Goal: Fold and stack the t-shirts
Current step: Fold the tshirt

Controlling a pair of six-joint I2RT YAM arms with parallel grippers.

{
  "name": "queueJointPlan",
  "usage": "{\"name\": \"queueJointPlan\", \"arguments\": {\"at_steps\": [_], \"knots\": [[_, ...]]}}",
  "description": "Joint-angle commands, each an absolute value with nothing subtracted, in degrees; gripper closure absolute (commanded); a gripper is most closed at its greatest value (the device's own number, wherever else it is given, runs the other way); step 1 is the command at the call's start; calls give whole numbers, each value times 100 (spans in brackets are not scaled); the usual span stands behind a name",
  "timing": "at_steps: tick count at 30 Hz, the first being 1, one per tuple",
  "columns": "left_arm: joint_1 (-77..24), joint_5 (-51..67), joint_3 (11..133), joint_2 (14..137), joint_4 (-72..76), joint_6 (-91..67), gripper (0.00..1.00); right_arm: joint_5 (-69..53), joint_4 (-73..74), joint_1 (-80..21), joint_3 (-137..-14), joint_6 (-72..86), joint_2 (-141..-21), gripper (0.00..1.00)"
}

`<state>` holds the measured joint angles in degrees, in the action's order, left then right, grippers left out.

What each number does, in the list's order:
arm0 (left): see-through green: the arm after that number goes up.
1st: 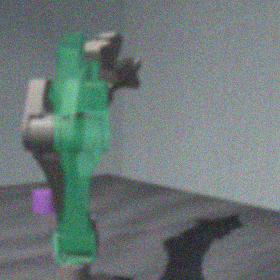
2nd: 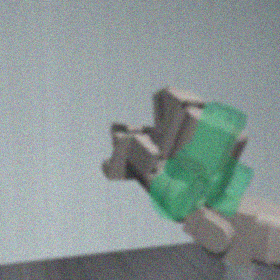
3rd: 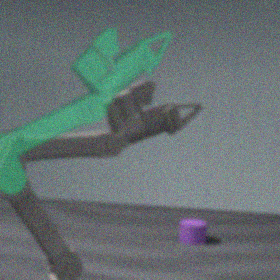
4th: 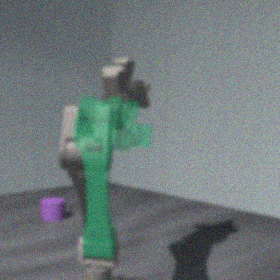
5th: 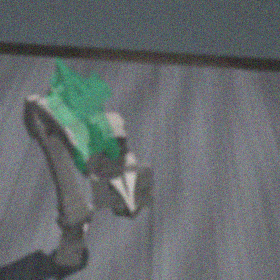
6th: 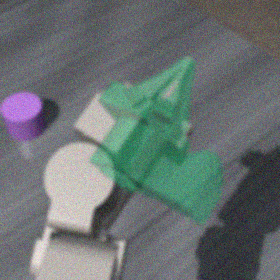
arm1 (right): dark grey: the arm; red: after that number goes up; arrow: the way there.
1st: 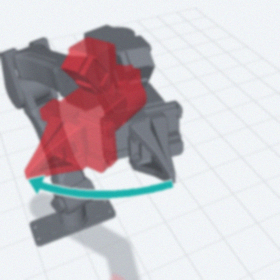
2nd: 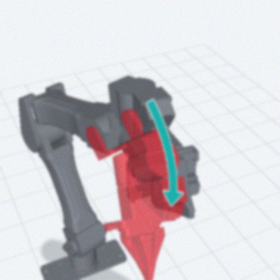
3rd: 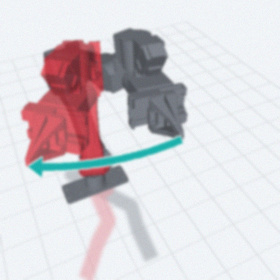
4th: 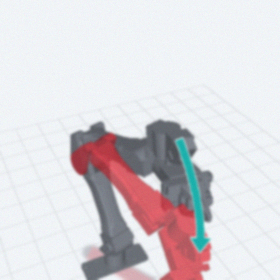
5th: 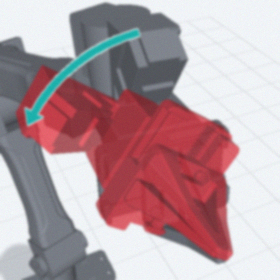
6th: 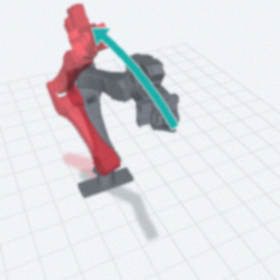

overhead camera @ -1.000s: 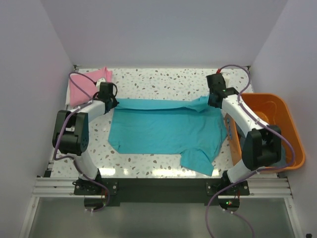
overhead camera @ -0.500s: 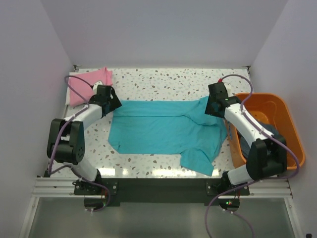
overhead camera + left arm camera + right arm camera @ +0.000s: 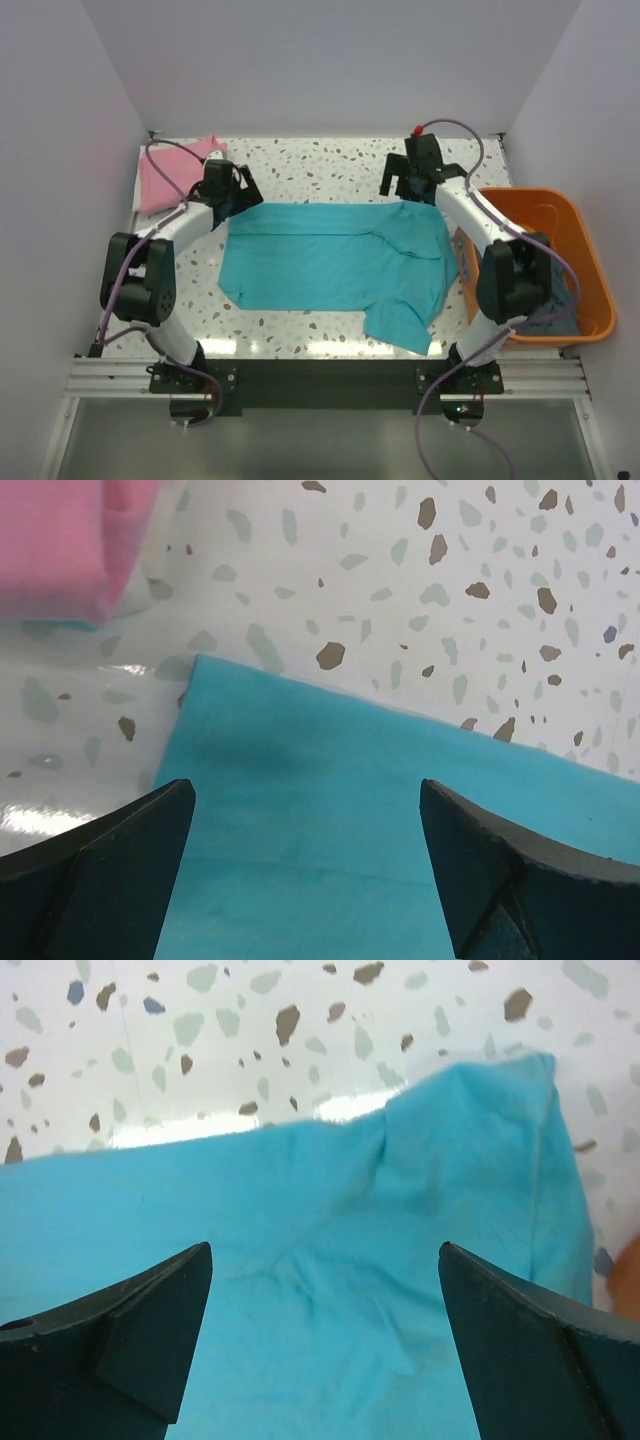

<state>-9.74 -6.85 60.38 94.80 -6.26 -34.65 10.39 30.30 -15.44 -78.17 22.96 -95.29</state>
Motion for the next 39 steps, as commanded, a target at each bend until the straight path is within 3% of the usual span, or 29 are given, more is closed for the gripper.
{"name": "queueJointPlan", "arguments": {"at_steps": [1,6,19,30,39], "knots": [[-984,-369,6555,10071,-369,-3305,0,1080,2935,-1547,-8603,2302,-10448,1],[-976,-465,6829,10801,-492,-3305,0,1485,3199,-1416,-9439,2495,-11652,1],[-773,-1072,7101,11531,-905,-3516,0,1028,2979,-747,-9958,2593,-13016,1],[-773,-1108,8208,12041,-1248,-3349,0,536,2777,-747,-10274,2321,-12974,1],[-1230,-1239,7674,10496,-1423,-3173,0,931,3085,-1141,-10047,1943,-11506,1]]}}
